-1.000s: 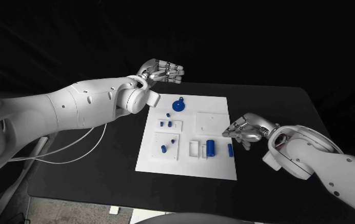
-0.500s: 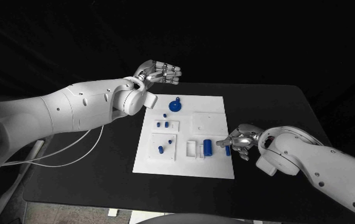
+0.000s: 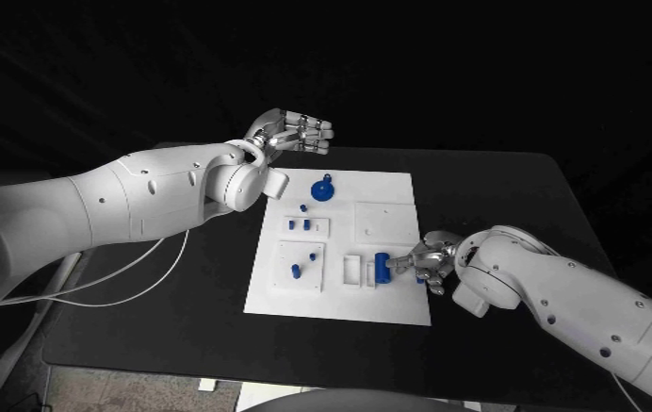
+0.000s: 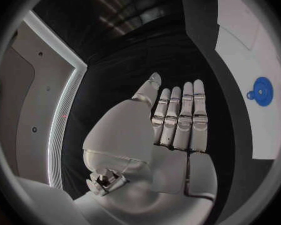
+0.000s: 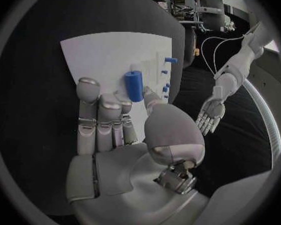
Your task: Assemble the parts on the task board
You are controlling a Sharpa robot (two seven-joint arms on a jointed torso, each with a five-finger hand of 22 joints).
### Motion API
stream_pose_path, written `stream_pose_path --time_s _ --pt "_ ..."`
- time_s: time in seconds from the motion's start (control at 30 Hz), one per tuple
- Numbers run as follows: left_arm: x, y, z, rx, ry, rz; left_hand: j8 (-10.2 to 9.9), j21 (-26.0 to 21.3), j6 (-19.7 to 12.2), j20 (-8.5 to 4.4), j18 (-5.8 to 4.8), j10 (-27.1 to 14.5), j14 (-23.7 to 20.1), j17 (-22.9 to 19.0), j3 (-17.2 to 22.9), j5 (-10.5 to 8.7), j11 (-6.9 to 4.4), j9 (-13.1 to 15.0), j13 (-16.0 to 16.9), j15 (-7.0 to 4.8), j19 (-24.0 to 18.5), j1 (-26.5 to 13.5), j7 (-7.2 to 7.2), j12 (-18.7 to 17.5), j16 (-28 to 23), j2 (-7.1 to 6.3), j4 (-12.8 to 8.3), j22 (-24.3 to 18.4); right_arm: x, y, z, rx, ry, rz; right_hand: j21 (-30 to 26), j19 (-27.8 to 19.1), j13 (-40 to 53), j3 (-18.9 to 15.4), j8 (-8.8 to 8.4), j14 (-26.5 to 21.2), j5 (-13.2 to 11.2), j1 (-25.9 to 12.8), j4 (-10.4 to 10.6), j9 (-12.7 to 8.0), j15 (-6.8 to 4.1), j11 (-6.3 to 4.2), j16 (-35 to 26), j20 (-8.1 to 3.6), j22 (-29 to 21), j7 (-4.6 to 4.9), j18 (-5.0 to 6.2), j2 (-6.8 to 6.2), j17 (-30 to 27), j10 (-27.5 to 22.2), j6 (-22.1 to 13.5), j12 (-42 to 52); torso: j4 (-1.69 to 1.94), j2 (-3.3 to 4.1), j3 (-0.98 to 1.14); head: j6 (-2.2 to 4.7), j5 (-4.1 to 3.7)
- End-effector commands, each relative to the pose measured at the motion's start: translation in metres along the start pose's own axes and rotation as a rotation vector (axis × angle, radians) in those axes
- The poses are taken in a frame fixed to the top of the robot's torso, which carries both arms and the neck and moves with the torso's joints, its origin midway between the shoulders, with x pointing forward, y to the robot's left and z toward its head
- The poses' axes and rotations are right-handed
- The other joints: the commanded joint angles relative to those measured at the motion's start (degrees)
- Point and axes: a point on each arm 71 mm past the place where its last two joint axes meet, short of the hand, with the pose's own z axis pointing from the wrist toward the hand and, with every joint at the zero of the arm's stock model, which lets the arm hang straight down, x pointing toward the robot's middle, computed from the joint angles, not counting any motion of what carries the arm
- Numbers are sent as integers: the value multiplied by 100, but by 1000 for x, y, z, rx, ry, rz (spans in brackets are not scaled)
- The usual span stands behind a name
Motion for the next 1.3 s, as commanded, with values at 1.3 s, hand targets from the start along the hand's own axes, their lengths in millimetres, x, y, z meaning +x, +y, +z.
stream_pose_path --time_s 1.3 --pt "14 -4 -2 4 59 -8 -13 26 1 21 -1 -30 -18 -5 -49 -28 -2 -5 -6 -3 42 28 6 -25 -37 -11 67 -71 23 8 21 31 5 -119 -100 253 -14 746 -19 16 342 336 -1024 -54 -37 -97 -45 -41 300 -184 -81 216 63 -15 648 -39 52 68 -37 -66 28"
